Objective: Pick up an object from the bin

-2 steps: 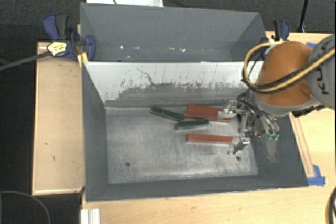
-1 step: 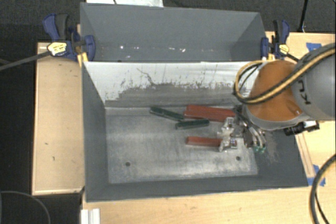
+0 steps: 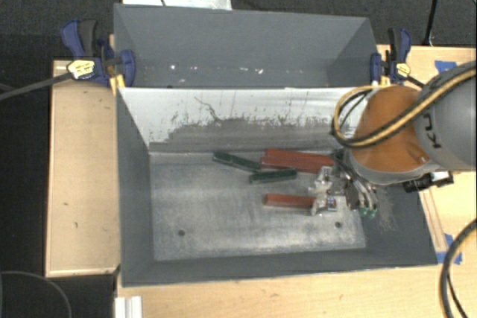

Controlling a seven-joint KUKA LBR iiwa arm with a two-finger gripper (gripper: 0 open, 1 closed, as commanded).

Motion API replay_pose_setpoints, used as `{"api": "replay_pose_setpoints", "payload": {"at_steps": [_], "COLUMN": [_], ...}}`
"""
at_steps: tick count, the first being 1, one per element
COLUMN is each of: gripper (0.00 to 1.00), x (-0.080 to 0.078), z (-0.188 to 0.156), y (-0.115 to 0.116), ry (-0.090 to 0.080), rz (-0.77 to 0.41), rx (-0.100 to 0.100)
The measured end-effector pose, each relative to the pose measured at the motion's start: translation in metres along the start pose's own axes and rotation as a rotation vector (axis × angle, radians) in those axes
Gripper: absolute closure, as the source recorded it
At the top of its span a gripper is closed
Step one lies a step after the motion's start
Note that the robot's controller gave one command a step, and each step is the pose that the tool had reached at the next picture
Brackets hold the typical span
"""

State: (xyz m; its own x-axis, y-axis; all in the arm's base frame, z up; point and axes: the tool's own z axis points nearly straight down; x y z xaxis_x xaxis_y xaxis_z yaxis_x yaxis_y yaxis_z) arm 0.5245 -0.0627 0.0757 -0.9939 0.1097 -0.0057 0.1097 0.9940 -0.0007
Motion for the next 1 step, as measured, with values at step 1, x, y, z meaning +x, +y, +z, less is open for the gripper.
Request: {"api": "replay_pose_setpoints", "payload": {"at_steps": [1], "gripper": [1.00], "x": [-0.0214], "z": [-0.1860], "y": [-0.0176], "ry": [-0.007], "rz": [-0.037], "rx": [0.000]}}
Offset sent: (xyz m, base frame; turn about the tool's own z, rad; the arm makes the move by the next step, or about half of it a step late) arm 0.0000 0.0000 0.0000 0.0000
